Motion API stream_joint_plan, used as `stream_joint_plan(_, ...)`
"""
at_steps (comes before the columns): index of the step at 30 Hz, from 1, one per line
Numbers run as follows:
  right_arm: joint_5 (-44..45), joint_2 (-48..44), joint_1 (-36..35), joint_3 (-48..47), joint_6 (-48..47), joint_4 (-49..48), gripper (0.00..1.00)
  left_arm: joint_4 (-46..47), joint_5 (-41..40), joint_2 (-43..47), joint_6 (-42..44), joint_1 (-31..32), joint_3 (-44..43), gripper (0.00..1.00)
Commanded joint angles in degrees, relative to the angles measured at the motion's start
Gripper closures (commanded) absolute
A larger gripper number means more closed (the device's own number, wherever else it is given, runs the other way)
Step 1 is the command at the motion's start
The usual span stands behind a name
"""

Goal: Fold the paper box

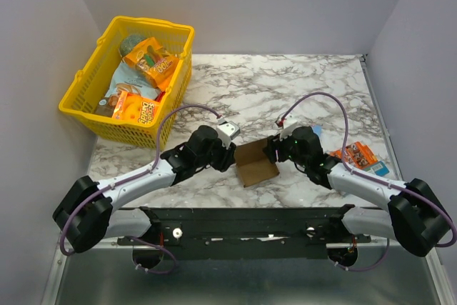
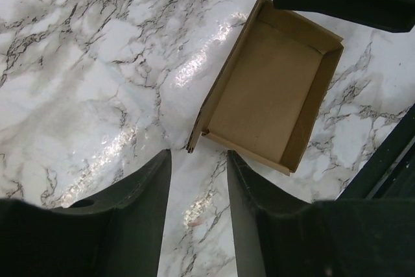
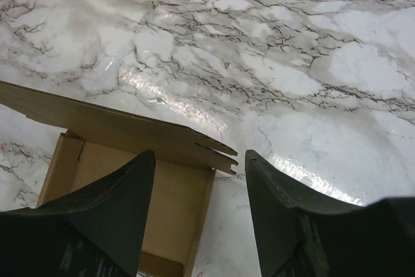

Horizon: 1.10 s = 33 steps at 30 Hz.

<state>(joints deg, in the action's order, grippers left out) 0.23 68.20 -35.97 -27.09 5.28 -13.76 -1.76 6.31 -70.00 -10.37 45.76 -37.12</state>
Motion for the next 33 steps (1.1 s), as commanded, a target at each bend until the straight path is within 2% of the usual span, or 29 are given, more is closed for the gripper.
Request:
stream_joint_plan(1, -1.9, 0.17, 0.28, -0.42, -1.41, -2.32, 0.36, 1.5, 0.64, -0.49, 0.88, -0.06, -1.37, 0.58)
stream_joint_plan(5, -3.13, 0.17, 0.28, -0.42, -2.02, -3.12, 0.4, 1.5, 1.16, -1.1, 0.88, -0.05, -1.37, 0.68)
stream_joint_plan(12, -5.76, -0.27, 0.37, -0.15, -2.73, -3.29, 0.61, 3.08, 0.29, -1.72, 1.05, -0.05, -1.55, 0.79)
stream_joint_plan(16, -7.43, -0.09, 0.28, 0.02, -2.47, -2.94, 0.68, 3.69, -0.59, -2.25, 1.05, -0.05, -1.9, 0.86)
stream_joint_plan(20, -9.98, -0.61, 0.19, 0.63, -2.2, -3.55, 0.73, 3.96, -0.68, -3.3, 1.66, -0.05, -2.25, 0.89)
stream_joint_plan(24, -12.35, -1.23, 0.28, 0.99, -2.29, -3.99, 0.82, 3.87, -0.33, -4.36, 3.33, -0.05, -2.78, 0.9)
stream_joint_plan(28, -14.9, -1.06, 0.28, 0.73, -2.2, -3.91, 0.86, 3.87, -0.33, -4.71, 4.74, -0.05, -3.65, 0.93)
stream_joint_plan(33, -15.52, 0.44, 0.19, 0.2, -1.85, -4.52, 0.86, 5.19, 2.91, -5.5, 5.54, -0.14, -3.83, 0.94)
